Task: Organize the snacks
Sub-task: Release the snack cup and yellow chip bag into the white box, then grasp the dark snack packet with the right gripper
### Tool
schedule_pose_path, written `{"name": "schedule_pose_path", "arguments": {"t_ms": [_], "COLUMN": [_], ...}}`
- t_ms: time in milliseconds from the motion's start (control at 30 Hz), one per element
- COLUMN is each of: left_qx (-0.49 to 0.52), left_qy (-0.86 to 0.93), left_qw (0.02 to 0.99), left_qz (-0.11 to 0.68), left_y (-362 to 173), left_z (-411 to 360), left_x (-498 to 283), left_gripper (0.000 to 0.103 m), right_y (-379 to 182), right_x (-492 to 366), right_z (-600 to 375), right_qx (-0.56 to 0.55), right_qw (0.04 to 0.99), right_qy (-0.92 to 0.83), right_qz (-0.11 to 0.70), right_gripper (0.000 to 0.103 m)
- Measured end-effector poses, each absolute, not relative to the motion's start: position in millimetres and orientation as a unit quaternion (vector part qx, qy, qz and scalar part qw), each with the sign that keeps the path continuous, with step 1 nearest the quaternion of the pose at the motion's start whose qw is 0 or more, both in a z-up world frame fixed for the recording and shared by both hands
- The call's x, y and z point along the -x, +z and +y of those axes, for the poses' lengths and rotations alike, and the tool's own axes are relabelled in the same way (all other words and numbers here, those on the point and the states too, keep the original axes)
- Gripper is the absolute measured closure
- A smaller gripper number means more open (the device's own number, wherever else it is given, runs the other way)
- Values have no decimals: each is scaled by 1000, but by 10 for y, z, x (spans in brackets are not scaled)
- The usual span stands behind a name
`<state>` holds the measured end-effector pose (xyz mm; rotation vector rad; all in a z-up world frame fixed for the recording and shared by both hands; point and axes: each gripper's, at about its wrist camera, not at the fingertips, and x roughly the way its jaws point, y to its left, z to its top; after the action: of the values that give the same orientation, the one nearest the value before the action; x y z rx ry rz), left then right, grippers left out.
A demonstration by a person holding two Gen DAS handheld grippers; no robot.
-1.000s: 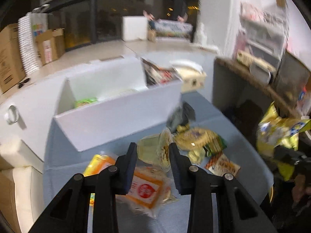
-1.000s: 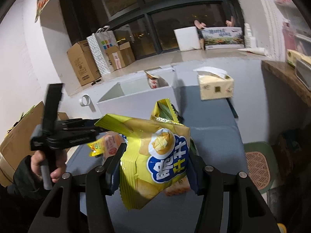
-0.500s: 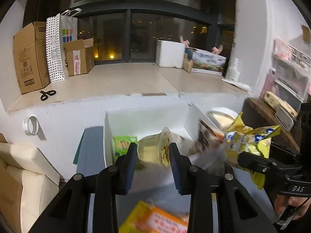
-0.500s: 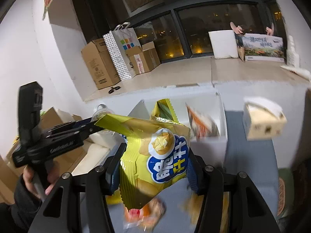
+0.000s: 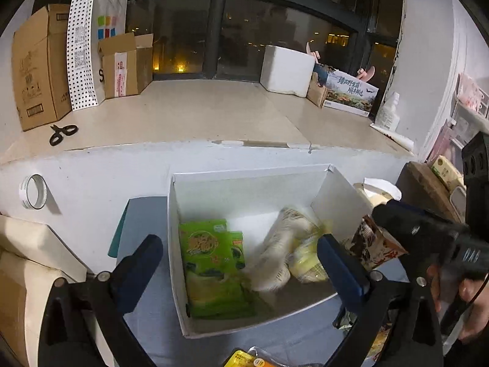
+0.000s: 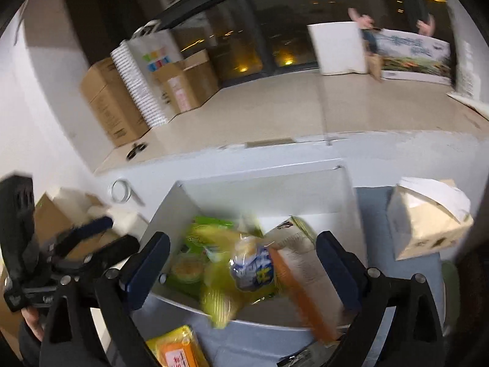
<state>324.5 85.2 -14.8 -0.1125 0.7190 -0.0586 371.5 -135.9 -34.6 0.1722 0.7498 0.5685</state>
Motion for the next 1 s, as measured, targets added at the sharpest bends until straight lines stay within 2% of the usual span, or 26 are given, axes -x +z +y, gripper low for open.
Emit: {"name": "schedule_pose_path", "arguments": {"t_ms": [100,300,600,767,1000], "left_qx": [35,37,28,40,78], "left_qy": [-29,-38,-67,-81,-84], "left_qw": [938,938,941,939,936], "left_qz": [345,344,332,332,333], "left_y": [-165,-164,-110,-190,-373], "left_z": [765,718,607,554,565], "left_x": [-3185,-3018,-2233,-1776,-1251], "left_gripper": [0,0,0,0,0], "right_y": [-332,-207,-53,-233,-777], "right_x": [-3649,-3445,-2726,-2221,-1731], "right_z": [-1448,-1537,-1979,-2269,-2653], "right_qx": [-88,-90,-81,-53,-57], "right_qw": [891,897,908,919,913], "right_qy": [273,284,291,272,256], "right_qz": [351,327,289,280,313], "right_gripper": [0,0,0,0,0]}}
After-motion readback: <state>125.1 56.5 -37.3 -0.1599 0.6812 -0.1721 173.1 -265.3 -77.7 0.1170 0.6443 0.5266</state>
